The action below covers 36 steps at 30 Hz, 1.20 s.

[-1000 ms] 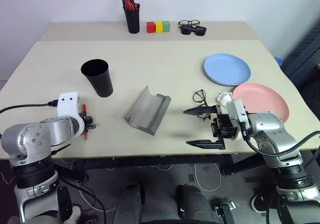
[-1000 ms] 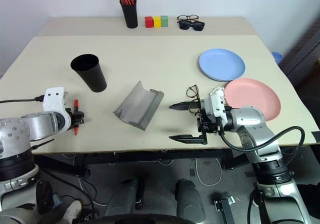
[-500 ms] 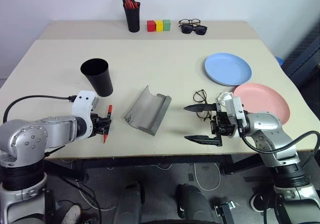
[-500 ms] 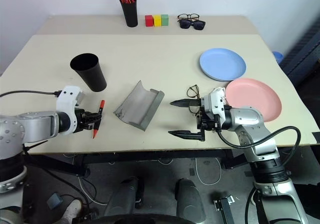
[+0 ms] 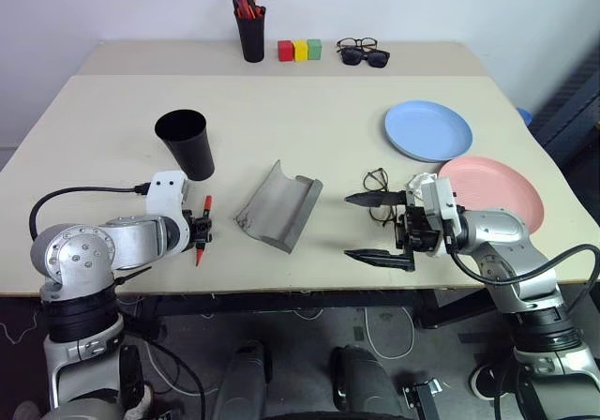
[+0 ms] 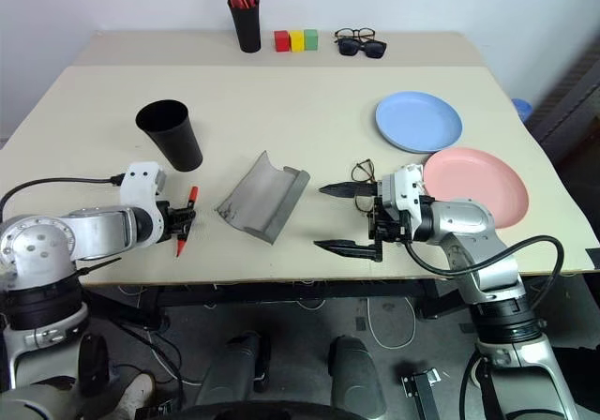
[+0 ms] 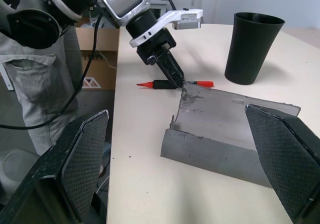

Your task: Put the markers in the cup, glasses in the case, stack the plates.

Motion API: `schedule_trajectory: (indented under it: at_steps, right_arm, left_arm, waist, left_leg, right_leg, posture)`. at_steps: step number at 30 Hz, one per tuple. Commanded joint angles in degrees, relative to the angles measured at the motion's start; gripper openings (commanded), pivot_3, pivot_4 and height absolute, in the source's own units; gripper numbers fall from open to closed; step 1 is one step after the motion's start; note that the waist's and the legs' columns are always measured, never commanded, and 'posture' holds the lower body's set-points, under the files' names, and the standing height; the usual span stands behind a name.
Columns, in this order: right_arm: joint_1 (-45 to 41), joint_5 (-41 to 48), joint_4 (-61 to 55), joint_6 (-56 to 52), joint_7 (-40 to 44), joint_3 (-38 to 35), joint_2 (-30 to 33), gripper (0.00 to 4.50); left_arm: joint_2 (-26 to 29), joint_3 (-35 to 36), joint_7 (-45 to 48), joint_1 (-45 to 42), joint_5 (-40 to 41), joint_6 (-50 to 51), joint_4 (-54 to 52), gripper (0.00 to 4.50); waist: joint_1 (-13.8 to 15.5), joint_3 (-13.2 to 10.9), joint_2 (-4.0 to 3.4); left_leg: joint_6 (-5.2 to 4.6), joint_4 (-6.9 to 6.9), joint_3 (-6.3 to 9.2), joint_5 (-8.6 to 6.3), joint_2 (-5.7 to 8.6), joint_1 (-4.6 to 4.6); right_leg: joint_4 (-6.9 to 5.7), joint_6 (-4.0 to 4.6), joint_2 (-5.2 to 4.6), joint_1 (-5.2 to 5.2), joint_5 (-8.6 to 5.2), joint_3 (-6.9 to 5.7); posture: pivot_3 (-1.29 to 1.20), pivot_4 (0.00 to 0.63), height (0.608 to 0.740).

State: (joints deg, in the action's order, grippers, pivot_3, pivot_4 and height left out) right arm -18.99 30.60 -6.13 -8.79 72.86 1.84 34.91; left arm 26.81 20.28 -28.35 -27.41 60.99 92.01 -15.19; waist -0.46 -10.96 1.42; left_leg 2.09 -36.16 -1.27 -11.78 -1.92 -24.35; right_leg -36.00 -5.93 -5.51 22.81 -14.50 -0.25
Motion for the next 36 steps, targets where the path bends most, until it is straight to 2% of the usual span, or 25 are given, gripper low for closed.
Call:
schedule_trajectory:
  at_steps: [1,8,11,14,16,18,20,25,30,36]
  right_arm:
    - [-1.25,0.92,-1.7,0.2,-0.22,-1.98,0.67,4.5]
    - [-0.73,0.73,-1.77,0.56,-0.73,-2.3,0.6,4.5]
    - [-0.55,0.85,-1.77,0.61,-1.18,-2.66,0.46,4.5]
    - [-0.79,0.6,-1.06,0.96,-1.61,-2.7,0.13,4.5]
    - [-0.95,0.63,-0.74,1.05,-1.77,-2.76,0.05,4.5]
    - [-1.34,0.55,-0.16,1.28,-2.08,-2.8,-0.17,4.5]
    - [-1.73,0.27,0.47,1.72,-2.55,-2.81,-0.53,4.5]
    - [-2.04,0.29,0.58,1.98,-3.44,-2.91,-0.81,4.5]
    - [-2.04,0.39,-0.17,1.57,-4.25,-3.16,-0.34,4.5]
    - [-2.4,0.69,-0.96,0.81,-5.29,-3.17,-0.14,4.5]
  left_arm:
    - [-0.28,-0.13,-3.72,0.45,2.63,0.49,1.77,0.1]
    - [3.04,-2.85,-3.6,-0.72,7.03,0.49,1.79,0.01]
    - [8.02,-6.9,4.08,-1.57,7.2,0.27,-4.04,0.01]
    - [16.82,-13.3,17.72,-1.65,-0.22,-10.3,-13.89,0.01]
    - [21.59,-16.76,24.62,-1.33,-7.62,-19.32,-15.67,0.01]
    - [23.84,-19.06,30.3,-2.36,-15.16,-29.65,-15.83,0.01]
    - [22.46,-21.27,31.64,-5.18,-25.8,-43.25,-12.57,0.01]
    - [15.67,-24.08,27.76,-9.89,-43.69,-60.2,-0.13,0.01]
    - [9.32,-22.36,25.12,-12.31,-51.33,-65.94,8.19,0.01]
    - [5.71,-20.35,23.95,-12.35,-56.58,-69.56,12.84,0.01]
  waist:
    - [-0.02,0.01,-0.03]
    - [-0.02,0.02,-0.04]
    - [-0.14,-0.01,0.01]
    - [-0.18,-0.06,0.07]
    - [-0.17,-0.03,0.0]
    - [-0.1,-0.03,-0.03]
    - [0.14,-0.03,-0.03]
    - [0.79,-0.03,-0.03]
    - [1.19,-0.05,-0.01]
    - [1.17,-0.05,0.0]
  left_leg:
    - [0.01,0.0,0.0,0.0,0.0,0.01]
    - [0.0,0.04,-0.01,0.0,0.01,-0.01]
    - [0.0,0.07,-0.03,0.0,0.01,-0.05]
    - [0.05,0.16,-0.07,-0.02,0.0,-0.26]
    - [0.08,0.31,-0.12,-0.03,0.0,-0.32]
    - [0.08,0.49,-0.18,-0.03,0.01,-0.32]
    - [0.07,0.61,-0.19,-0.02,0.01,-0.34]
    - [-0.15,0.61,-0.25,0.06,0.01,-0.54]
    - [-0.21,0.59,-0.25,0.07,0.0,-0.62]
    - [-0.22,0.34,-0.22,0.07,0.0,-0.7]
  right_leg:
    - [0.0,0.0,0.0,0.0,0.0,0.0]
    - [0.06,0.0,0.01,0.02,0.0,0.0]
    - [0.12,-0.01,0.01,0.06,0.0,0.0]
    - [0.21,0.0,0.02,0.27,0.0,0.0]
    - [0.38,0.01,0.01,0.34,0.01,0.01]
    - [0.54,0.02,-0.01,0.38,0.01,0.01]
    - [0.69,0.03,-0.01,0.39,0.02,0.01]
    - [0.88,0.02,-0.01,0.48,0.02,0.02]
    - [0.8,-0.24,0.08,0.53,0.1,0.01]
    - [0.7,-0.51,0.12,0.53,0.25,0.0]
  posture:
    - [0.0,0.15,0.74]
    - [0.0,0.15,0.74]
    - [0.0,0.15,0.74]
    - [0.0,0.15,0.74]
    - [0.0,0.15,0.74]
    - [0.0,0.15,0.74]
    - [0.0,0.15,0.74]
    - [0.0,0.15,0.74]
    - [0.0,0.15,0.74]
    - [0.0,0.15,0.74]
